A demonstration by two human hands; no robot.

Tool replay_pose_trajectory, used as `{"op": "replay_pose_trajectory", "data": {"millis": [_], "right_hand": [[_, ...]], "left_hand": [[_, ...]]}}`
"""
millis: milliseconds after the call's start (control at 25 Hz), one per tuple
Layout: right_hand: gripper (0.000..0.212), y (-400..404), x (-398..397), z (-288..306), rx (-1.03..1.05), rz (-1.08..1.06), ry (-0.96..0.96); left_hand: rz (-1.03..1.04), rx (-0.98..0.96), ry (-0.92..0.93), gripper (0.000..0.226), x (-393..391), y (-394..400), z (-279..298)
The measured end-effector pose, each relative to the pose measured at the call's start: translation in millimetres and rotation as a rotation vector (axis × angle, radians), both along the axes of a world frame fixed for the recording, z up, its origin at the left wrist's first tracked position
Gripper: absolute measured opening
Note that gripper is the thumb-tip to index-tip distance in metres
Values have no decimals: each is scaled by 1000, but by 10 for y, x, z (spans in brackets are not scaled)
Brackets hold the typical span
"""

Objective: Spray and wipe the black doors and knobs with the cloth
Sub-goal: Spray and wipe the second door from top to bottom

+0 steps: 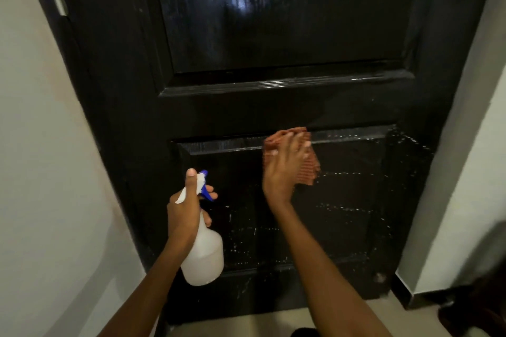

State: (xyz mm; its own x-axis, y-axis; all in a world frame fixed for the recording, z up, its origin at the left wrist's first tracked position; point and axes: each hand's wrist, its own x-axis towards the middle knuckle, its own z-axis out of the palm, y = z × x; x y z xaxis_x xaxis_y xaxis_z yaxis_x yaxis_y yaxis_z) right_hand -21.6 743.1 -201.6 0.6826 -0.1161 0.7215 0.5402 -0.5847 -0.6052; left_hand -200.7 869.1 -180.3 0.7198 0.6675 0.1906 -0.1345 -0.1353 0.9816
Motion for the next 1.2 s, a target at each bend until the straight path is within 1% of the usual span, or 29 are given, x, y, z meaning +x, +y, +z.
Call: {"op": "replay_pose_trajectory", "data": {"millis": [80,200,280,320,400,440,560,640,680,720,760,800,920,960,1000,1080,1200], "right_hand": [[58,22,-27,-175,-213,108,-148],[58,-351,182,-179,-457,181,-333],[58,-659,318,-103,-570,163,-362],[58,-826,387,-93,-587,139,-353],[59,-1204,530,-116,-523,62,-282],[61,-1382,583,-135,-437,22,-202],[67,-1682,748,-68,-26,-93,60],[69,-1618,792,90,187,-142,134],[69,-1501,748,184,229,-152,144],[69,-1347,676,255,214,-156,130],[68,-1149,590,298,142,-137,79],[67,-915,489,324,24,-85,-5],[67,-303,255,295,-448,96,-308],[67,-238,254,271,-573,125,-380],[67,-264,288,264,-644,142,-418],[67,-485,400,292,-663,143,-423],[67,-1065,642,347,-530,24,-304]], "left_hand": [[4,22,-3,71,24,-25,55],[-8,49,4,69,163,-165,92],[-26,60,4,69,269,-273,115],[-38,64,5,69,318,-320,135],[-69,63,-3,69,401,-409,198],[-83,62,-10,69,433,-456,234],[-109,65,-36,69,443,-566,329],[-114,77,-51,69,393,-558,388],[-111,83,-56,70,357,-526,416],[-106,82,-60,70,326,-491,436],[-95,79,-62,70,296,-453,456],[-81,75,-63,70,272,-412,474],[-53,68,-49,71,245,-395,491],[-50,69,-49,71,244,-416,492],[-52,69,-49,71,247,-448,493],[-72,65,-49,71,277,-543,529],[-122,76,-62,70,362,-735,635]]}}
